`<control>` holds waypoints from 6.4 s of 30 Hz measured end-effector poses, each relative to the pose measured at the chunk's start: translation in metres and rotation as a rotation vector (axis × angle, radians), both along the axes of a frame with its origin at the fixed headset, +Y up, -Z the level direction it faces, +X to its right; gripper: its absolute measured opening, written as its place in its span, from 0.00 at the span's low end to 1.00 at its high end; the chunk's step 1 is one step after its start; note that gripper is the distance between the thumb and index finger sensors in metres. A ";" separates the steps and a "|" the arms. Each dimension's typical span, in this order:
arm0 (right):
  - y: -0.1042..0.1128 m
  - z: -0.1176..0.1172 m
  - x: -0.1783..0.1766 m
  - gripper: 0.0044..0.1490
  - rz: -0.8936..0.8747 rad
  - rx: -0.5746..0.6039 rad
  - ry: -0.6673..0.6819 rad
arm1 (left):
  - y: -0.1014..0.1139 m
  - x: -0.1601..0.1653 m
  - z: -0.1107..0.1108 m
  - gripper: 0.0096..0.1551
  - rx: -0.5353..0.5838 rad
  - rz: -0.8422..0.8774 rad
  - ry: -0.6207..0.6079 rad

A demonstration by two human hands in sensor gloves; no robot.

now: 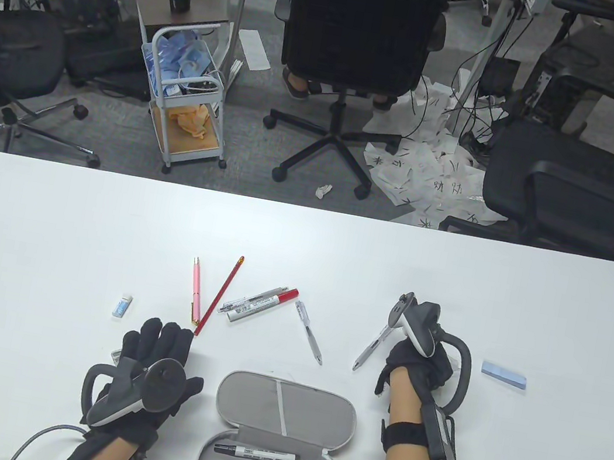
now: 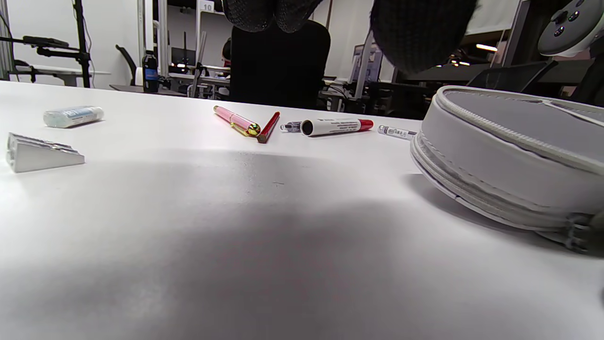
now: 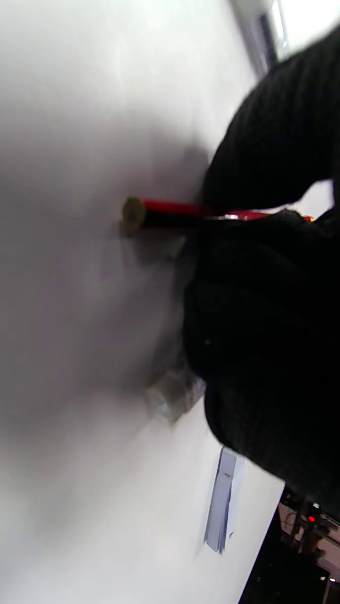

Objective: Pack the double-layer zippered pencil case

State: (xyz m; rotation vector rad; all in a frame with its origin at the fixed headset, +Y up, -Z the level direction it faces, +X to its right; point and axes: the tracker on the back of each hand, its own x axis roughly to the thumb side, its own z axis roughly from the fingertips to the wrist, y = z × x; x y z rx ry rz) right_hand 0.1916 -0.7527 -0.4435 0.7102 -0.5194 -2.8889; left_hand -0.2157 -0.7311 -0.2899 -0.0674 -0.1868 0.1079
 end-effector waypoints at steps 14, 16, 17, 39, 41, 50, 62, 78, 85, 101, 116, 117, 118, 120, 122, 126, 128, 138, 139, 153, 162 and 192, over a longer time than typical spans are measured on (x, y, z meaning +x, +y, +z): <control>0.067 0.089 -0.051 0.24 -0.365 0.372 0.614 | 0.008 0.001 0.003 0.51 0.017 -0.008 -0.015; 0.072 0.106 -0.069 0.24 -0.354 0.324 0.751 | 0.010 0.001 0.004 0.50 0.033 -0.003 -0.010; 0.072 0.114 -0.079 0.24 -0.348 0.256 0.838 | 0.010 0.001 0.004 0.50 0.033 -0.005 -0.007; 0.025 0.168 -0.149 0.23 -0.074 -0.187 1.158 | 0.005 0.001 0.003 0.50 -0.009 -0.048 0.004; 0.023 0.170 -0.152 0.23 -0.050 -0.167 1.169 | 0.005 0.001 0.003 0.50 -0.010 -0.048 0.005; 0.018 0.168 -0.149 0.24 -0.072 -0.108 1.195 | 0.005 0.000 0.002 0.50 0.003 -0.043 0.013; 0.064 0.120 -0.096 0.25 -0.311 0.125 0.952 | 0.005 -0.003 0.001 0.50 -0.002 -0.034 0.017; 0.008 -0.014 -0.041 0.37 -0.147 0.038 0.085 | 0.003 -0.001 0.001 0.51 -0.017 -0.026 0.001; -0.004 -0.022 -0.054 0.30 -0.146 -0.050 0.051 | 0.003 0.000 0.000 0.52 -0.025 -0.016 -0.016; 0.048 0.101 -0.110 0.28 -0.668 0.212 1.014 | 0.004 -0.002 0.001 0.52 -0.026 -0.036 -0.005; 0.048 0.143 -0.162 0.27 -0.412 -0.026 1.235 | 0.005 0.002 0.003 0.52 -0.024 -0.044 -0.017; 0.058 0.129 -0.155 0.25 -0.425 0.053 1.186 | 0.005 0.001 0.002 0.52 -0.023 -0.040 -0.015; 0.063 0.120 -0.151 0.25 -0.424 0.096 1.146 | 0.005 0.001 0.002 0.52 -0.024 -0.038 -0.013; 0.073 0.094 -0.140 0.24 -0.392 0.186 1.019 | 0.004 0.000 0.001 0.52 -0.030 -0.035 -0.012; 0.076 0.065 -0.132 0.27 -0.331 0.135 0.881 | 0.002 0.000 0.001 0.52 -0.041 -0.038 -0.014; 0.061 0.019 -0.125 0.31 -0.239 0.019 0.699 | 0.004 -0.001 0.002 0.52 -0.046 -0.045 -0.013; 0.052 0.004 -0.125 0.33 -0.167 -0.020 0.638 | 0.004 -0.002 0.001 0.52 -0.043 -0.035 -0.011; 0.010 -0.023 -0.157 0.33 0.017 -0.167 0.586 | 0.000 -0.001 0.000 0.52 -0.063 -0.044 -0.009; 0.009 -0.023 -0.157 0.33 0.007 -0.187 0.579 | 0.000 -0.001 0.000 0.52 -0.065 -0.043 -0.009; 0.011 -0.020 -0.135 0.29 -0.025 -0.241 0.573 | 0.001 -0.001 0.000 0.52 -0.080 -0.033 -0.013; 0.055 0.028 -0.116 0.30 -0.431 -0.060 0.816 | 0.002 -0.001 -0.001 0.52 -0.090 -0.037 -0.007; 0.073 0.155 -0.104 0.31 -0.293 0.517 0.907 | 0.005 -0.001 0.002 0.51 -0.030 -0.057 0.002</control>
